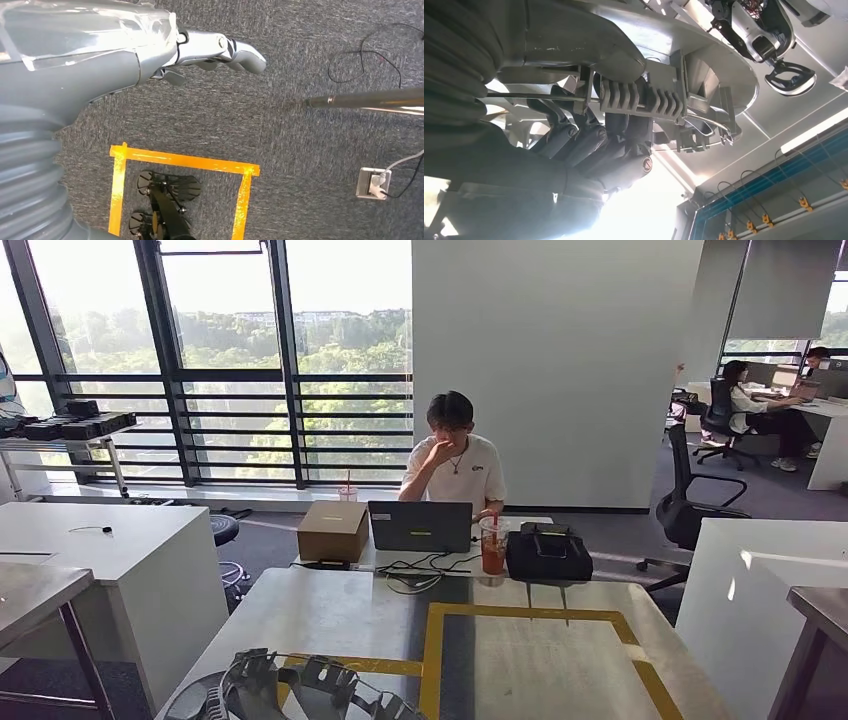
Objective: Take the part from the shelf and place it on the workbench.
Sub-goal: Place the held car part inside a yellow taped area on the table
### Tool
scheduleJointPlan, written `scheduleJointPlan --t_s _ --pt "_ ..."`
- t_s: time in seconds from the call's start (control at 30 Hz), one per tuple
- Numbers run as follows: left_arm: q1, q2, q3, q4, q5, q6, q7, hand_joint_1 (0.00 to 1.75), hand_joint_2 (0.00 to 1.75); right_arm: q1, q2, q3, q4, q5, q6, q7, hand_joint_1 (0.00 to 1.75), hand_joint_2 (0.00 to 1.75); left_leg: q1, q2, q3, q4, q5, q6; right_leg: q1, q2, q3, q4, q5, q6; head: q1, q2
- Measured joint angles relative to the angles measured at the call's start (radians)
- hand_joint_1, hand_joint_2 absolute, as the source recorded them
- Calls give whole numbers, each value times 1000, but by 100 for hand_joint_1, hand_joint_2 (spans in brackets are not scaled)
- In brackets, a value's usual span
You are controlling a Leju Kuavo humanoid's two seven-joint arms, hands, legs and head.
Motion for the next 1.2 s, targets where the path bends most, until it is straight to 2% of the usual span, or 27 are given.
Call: scheduleJointPlan --t_s 0.03,0.07,0.13,0.17,0.2,0.23,0.27,0.3,0.33,0.37,0.47,0.53,0.57,0.63,0.67,0.7,0.73,0.8,0.83,0.87,0.93,1.0,1.03,1.07,1.13,1.17,1.2 --pt "0 -1 0 -1 2 0 0 0 175 -1 0 0 -1 -2 0 0 168 175 2 0 7 -8 2 6 1 -1 -15 32 -15 0 0 0" --pt "-1 -2 0 -1 4 -1 0 0 175 -2 0 0 -1 -3 1 0 168 175 4 0 13 -14 3 11 1 -3 -44 87 -37 -3 2 0" --pt "-1 -4 1 -2 7 -3 0 0 175 -2 0 0 -2 -6 2 -1 168 175 2 0 15 -15 1 16 1 -3 -127 231 -83 -6 3 0" --pt "-1 -6 1 -2 8 -5 1 0 175 -1 0 0 -2 -7 2 -1 168 175 2 -1 16 -14 -2 17 0 -3 -158 276 -91 -2 4 0" --pt "-1 -7 1 -2 10 -8 1 0 175 -1 0 0 -2 -9 4 -1 168 175 1 -2 19 -13 -5 16 -1 -3 -170 283 -81 5 4 0" --pt "-1 -8 2 -2 11 -12 1 0 175 -1 0 0 -2 -10 5 0 168 175 2 -4 23 -11 -9 15 -3 -4 -159 246 -55 15 4 0" --pt "-1 -9 1 -3 12 -16 2 0 175 -1 0 0 -2 -10 6 1 168 175 2 -7 28 -9 -15 11 -6 -4 -128 173 -18 24 5 0" --pt "-1 -9 1 -5 13 -20 2 0 175 -1 0 1 -2 -8 6 3 168 175 2 -9 32 -5 -22 7 -8 -6 -94 99 14 28 5 0" --pt "-1 -9 1 -7 13 -24 2 0 175 -3 1 2 -1 -6 5 7 168 175 0 -10 34 0 -29 1 -8 -6 -65 40 36 26 5 0" --pt "0 -9 1 -11 14 -28 2 0 175 -5 3 4 -1 -2 3 10 168 175 -2 -11 35 4 -35 -4 -7 -6 -48 7 47 19 5 0" --pt "-1 -8 1 -22 14 -34 3 0 175 -12 11 11 2 7 -4 15 168 175 -1 -9 34 8 -48 -19 -5 -4 -40 -3 43 -5 3 0" --pt "-1 -8 1 -26 14 -34 4 0 175 -15 16 14 3 10 -6 16 168 175 4 -5 19 47 -71 -30 -10 -3 -32 -5 37 -18 1 0" --pt "-1 -8 1 -28 14 -34 4 0 175 -17 19 16 3 11 -7 16 168 175 5 -4 -4 95 -94 -34 -12 -3 -27 -5 34 -23 0 0" --pt "0 -8 1 -31 14 -34 5 0 175 -18 23 21 5 11 -9 16 168 175 8 -3 -81 235 -147 -42 -9 -3 -18 -5 26 -31 -1 0" --pt "1 -8 2 -31 14 -34 5 0 175 -19 25 23 6 11 -10 16 168 175 8 -3 -116 288 -159 -43 -8 -3 -15 -5 22 -33 -1 0" --pt "1 -8 2 -31 14 -35 5 0 175 -19 26 25 8 11 -11 16 168 175 9 -2 -137 308 -151 -43 -7 -2 -10 -5 18 -33 -2 0" --pt "1 -8 2 -31 14 -35 5 0 175 -19 27 27 9 11 -11 16 168 175 9 -2 -135 285 -122 -41 -6 -1 -3 -5 12 -32 -2 0" --pt "1 -7 2 -32 14 -35 5 0 175 -19 28 30 10 11 -12 16 168 175 7 -2 -85 151 -35 -31 -4 1 14 -5 1 -29 -2 -1" --pt "1 -7 3 -33 14 -35 6 0 175 -20 29 31 10 11 -12 16 168 175 3 -2 -57 87 -5 -25 -2 1 19 -5 -4 -26 -1 -1" --pt "1 -6 3 -34 14 -35 6 0 175 -21 29 32 11 11 -14 16 168 175 0 -1 -38 45 11 -20 0 1 20 -5 -7 -23 -2 -1" --pt "2 -6 4 -35 13 -35 6 0 175 -23 30 33 12 12 -18 16 168 175 -6 0 -30 24 9 -13 3 2 16 -7 -9 -14 -2 -1" --pt "2 -7 3 -35 13 -34 5 0 175 -24 30 33 12 13 -22 16 168 175 -4 -1 -23 11 9 -5 3 0 19 -9 -15 -5 -2 0" --pt "2 -7 3 -35 12 -34 5 0 175 -24 29 33 12 13 -24 17 168 175 -2 -1 -15 2 10 0 4 0 13 8 -26 -3 -1 0" --pt "1 -8 3 -35 12 -33 4 0 175 -25 29 33 13 14 -26 17 168 175 1 -2 -7 -5 11 5 5 -1 -7 50 -44 -4 0 0" --pt "0 -9 3 -35 12 -33 2 0 175 -24 27 33 15 19 -32 18 168 175 2 -2 0 -10 8 12 4 -1 -88 194 -92 -9 2 0" --pt "-1 -9 3 -35 12 -32 2 0 175 -22 25 33 17 24 -36 17 168 175 2 -2 1 -10 6 14 4 -2 -130 259 -108 -8 3 0" --pt "-1 -9 3 -35 13 -32 2 0 175 -20 24 33 18 30 -41 16 168 175 1 -3 3 -10 3 15 3 -2 -155 289 -108 -3 3 0"
